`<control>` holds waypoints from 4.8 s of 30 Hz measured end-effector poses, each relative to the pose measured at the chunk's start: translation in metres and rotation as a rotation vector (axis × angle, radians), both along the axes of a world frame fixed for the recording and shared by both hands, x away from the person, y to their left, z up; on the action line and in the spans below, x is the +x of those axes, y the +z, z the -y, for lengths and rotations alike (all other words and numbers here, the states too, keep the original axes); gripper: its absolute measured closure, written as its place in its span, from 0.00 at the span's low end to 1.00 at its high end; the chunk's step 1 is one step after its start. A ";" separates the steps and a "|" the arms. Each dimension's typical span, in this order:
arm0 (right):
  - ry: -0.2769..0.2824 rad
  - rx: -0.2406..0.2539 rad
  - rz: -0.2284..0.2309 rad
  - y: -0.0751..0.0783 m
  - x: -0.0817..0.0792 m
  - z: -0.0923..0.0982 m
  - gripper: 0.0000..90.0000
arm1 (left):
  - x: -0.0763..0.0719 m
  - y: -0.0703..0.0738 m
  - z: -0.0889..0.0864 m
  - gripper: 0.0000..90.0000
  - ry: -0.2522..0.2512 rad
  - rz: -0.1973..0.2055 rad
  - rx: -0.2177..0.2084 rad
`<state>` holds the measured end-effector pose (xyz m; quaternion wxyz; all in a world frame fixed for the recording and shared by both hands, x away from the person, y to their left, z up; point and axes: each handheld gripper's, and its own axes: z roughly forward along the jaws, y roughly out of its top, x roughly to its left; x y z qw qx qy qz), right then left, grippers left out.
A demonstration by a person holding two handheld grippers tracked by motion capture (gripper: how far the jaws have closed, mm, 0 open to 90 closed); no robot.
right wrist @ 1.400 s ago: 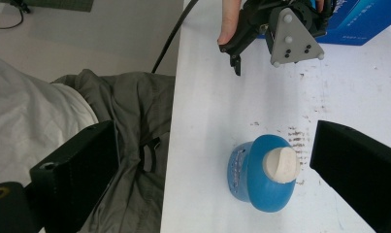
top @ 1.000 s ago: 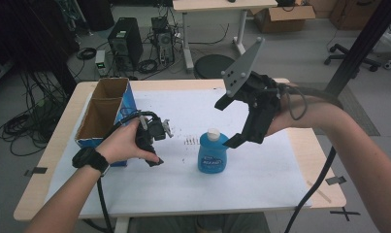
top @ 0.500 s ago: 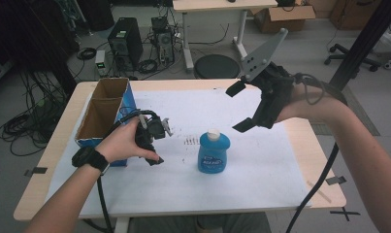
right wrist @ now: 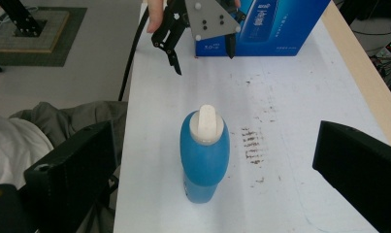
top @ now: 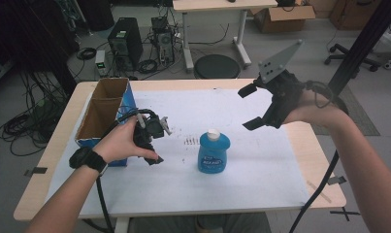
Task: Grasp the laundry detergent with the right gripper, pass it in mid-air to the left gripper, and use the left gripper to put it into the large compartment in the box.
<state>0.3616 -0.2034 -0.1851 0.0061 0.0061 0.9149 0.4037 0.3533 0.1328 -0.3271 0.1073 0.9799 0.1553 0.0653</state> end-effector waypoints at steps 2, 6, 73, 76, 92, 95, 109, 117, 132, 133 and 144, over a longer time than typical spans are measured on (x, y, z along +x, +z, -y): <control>-0.004 0.010 -0.002 -0.006 0.001 0.003 0.02 | 0.000 0.000 0.001 0.04 0.000 -0.001 0.002; -0.019 0.032 -0.014 -0.020 0.003 0.009 0.02 | -0.001 0.000 0.003 0.04 -0.004 -0.001 0.002; -0.132 0.292 -0.169 -0.194 0.006 -0.018 0.02 | -0.007 -0.005 0.001 0.04 -0.010 -0.002 0.000; -0.128 0.286 -0.170 -0.197 0.007 -0.021 0.02 | -0.008 -0.005 0.000 0.04 -0.012 -0.002 -0.001; -0.101 0.275 -0.173 -0.206 0.009 -0.035 0.10 | -0.009 -0.004 -0.001 0.04 -0.012 0.006 -0.002; -0.091 0.277 -0.165 -0.206 0.009 -0.036 0.12 | -0.009 -0.004 -0.001 0.04 -0.006 0.008 -0.002; -0.071 0.276 -0.164 -0.209 0.008 -0.039 0.24 | -0.011 -0.003 0.002 0.04 -0.015 0.012 0.003; -0.070 0.282 -0.159 -0.211 0.008 -0.037 0.31 | -0.010 -0.003 0.002 0.04 -0.014 0.014 0.003; -0.062 0.289 -0.145 -0.213 0.008 -0.037 0.40 | -0.010 -0.002 0.002 0.04 -0.016 0.011 0.001; -0.056 0.292 -0.147 -0.213 0.008 -0.037 0.43 | -0.010 -0.002 0.002 0.04 -0.016 0.012 0.000; -0.064 0.289 -0.087 -0.210 0.004 -0.039 0.46 | -0.010 0.004 0.003 0.04 -0.018 0.028 -0.011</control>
